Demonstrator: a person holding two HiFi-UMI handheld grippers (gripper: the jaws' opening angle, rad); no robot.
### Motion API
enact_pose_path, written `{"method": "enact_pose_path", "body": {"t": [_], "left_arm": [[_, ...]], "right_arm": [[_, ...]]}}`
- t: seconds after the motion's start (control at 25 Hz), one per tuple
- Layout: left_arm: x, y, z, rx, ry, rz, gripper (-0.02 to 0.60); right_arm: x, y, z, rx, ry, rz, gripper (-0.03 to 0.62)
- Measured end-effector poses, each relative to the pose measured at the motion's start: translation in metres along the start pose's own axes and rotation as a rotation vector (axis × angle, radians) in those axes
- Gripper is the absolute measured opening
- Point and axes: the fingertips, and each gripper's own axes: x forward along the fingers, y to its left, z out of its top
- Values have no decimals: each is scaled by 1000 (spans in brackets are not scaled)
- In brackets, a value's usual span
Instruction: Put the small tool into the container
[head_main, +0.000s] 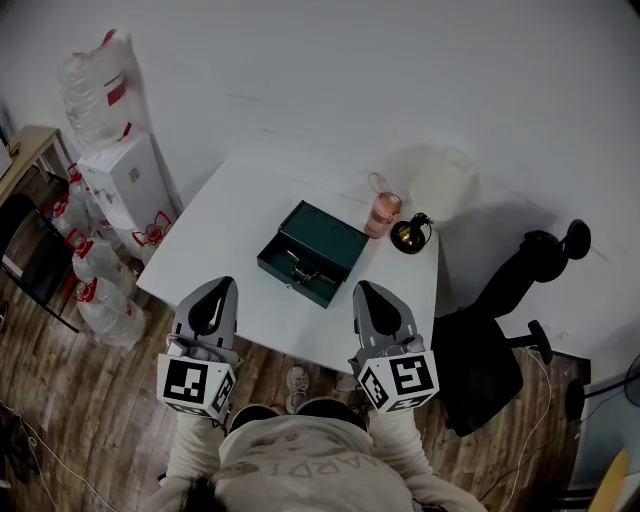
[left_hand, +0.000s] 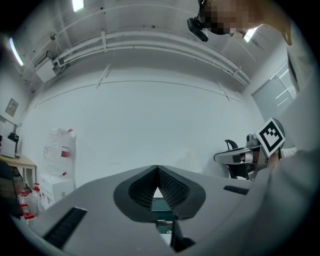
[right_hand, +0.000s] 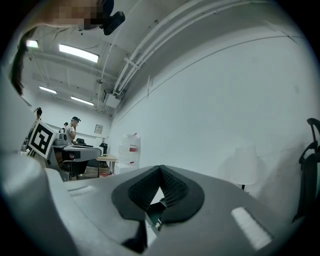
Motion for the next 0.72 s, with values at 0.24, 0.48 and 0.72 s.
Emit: {"method": "enact_pose_path", "body": {"t": [0.24,0.48,0.72], "left_arm": [[-1,0,-5,-6,-1,14,5],[2,-4,0,6,4,2,4],[5,-7,-4,0,6,-2,3]], "right_arm": [[0,-2,-2,12,-7,5,11],[0,-2,-1,19,-9,10,11],[-1,-5,1,5,-12,10,11]]}}
